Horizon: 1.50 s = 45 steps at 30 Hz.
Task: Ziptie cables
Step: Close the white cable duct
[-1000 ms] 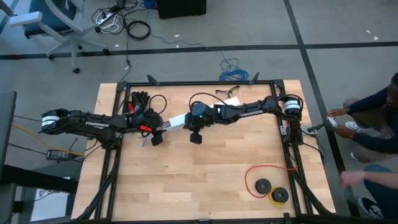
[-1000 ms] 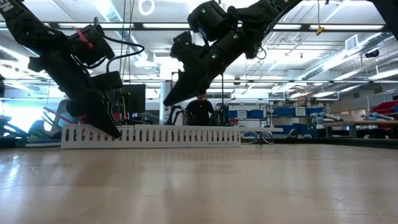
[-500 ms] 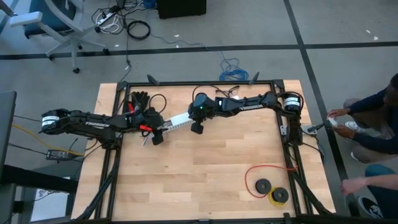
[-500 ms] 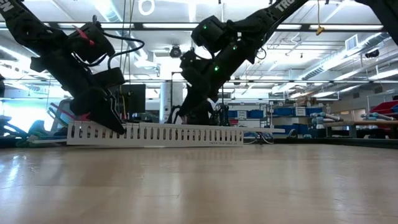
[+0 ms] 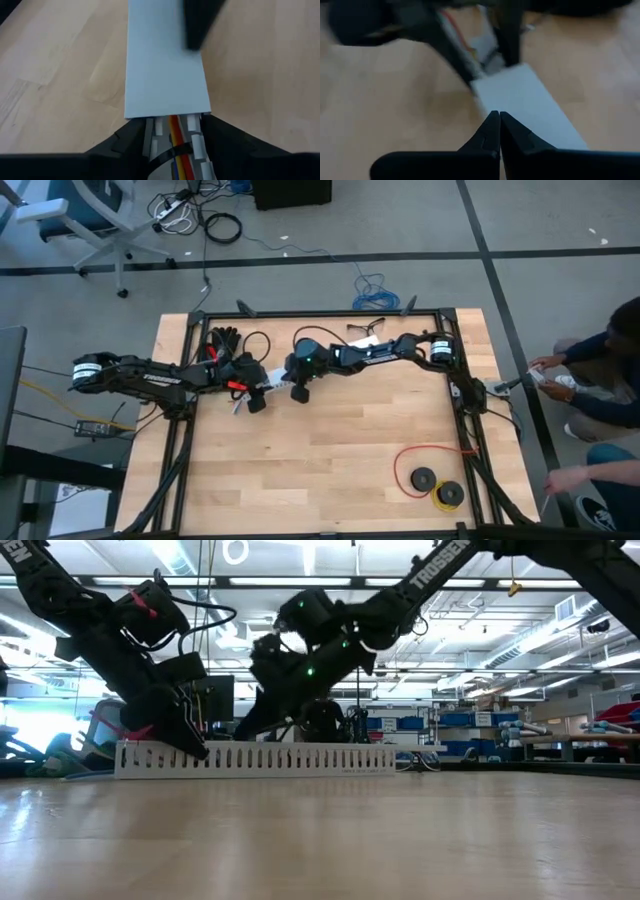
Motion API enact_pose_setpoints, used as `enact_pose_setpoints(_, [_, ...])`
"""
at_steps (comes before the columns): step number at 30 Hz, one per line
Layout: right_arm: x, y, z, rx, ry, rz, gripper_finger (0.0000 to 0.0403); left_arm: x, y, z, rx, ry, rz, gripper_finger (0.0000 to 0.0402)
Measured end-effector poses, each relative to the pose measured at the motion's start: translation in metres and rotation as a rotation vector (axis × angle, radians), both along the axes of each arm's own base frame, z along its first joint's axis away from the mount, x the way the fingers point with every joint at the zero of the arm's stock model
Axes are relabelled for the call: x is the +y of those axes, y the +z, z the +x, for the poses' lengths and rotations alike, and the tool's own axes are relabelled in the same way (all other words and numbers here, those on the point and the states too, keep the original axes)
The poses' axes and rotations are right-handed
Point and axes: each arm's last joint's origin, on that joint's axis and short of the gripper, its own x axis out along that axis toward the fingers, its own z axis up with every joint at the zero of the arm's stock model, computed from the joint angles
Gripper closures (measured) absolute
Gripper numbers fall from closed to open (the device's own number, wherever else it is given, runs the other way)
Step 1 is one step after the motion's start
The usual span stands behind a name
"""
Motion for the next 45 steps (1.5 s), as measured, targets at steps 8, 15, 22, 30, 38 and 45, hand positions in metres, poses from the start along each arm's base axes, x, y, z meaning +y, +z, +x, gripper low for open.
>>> enact_pose_setpoints(8, [0.005,0.026,-0.003,-0.052,0.048,-0.017,0.0403,0.001,-0.001,0.001,0.008,0.023,0.019,0.0207])
enact_pose_setpoints(15, [0.006,0.022,-0.005,-0.015,0.047,-0.008,0.0403,0.002,-0.006,0.002,0.035,0.030,0.024,0.0145])
enact_pose_setpoints(22, [0.006,0.022,-0.005,-0.013,0.044,-0.005,0.0403,0.002,-0.003,0.003,0.089,0.031,0.002,0.0097])
enact_pose_setpoints(30, [0.006,0.021,-0.006,0.004,0.043,-0.001,0.0403,0.004,0.027,0.010,0.101,0.017,0.017,0.0094])
enact_pose_setpoints(38, [0.006,0.019,-0.008,0.031,0.042,0.004,0.0403,-0.004,0.056,-0.009,0.029,0.023,0.037,0.0094])
enact_pose_setpoints(45, [0.006,0.019,-0.008,0.027,0.042,0.004,0.0403,-0.013,0.058,-0.033,-0.098,0.072,-0.016,0.0094])
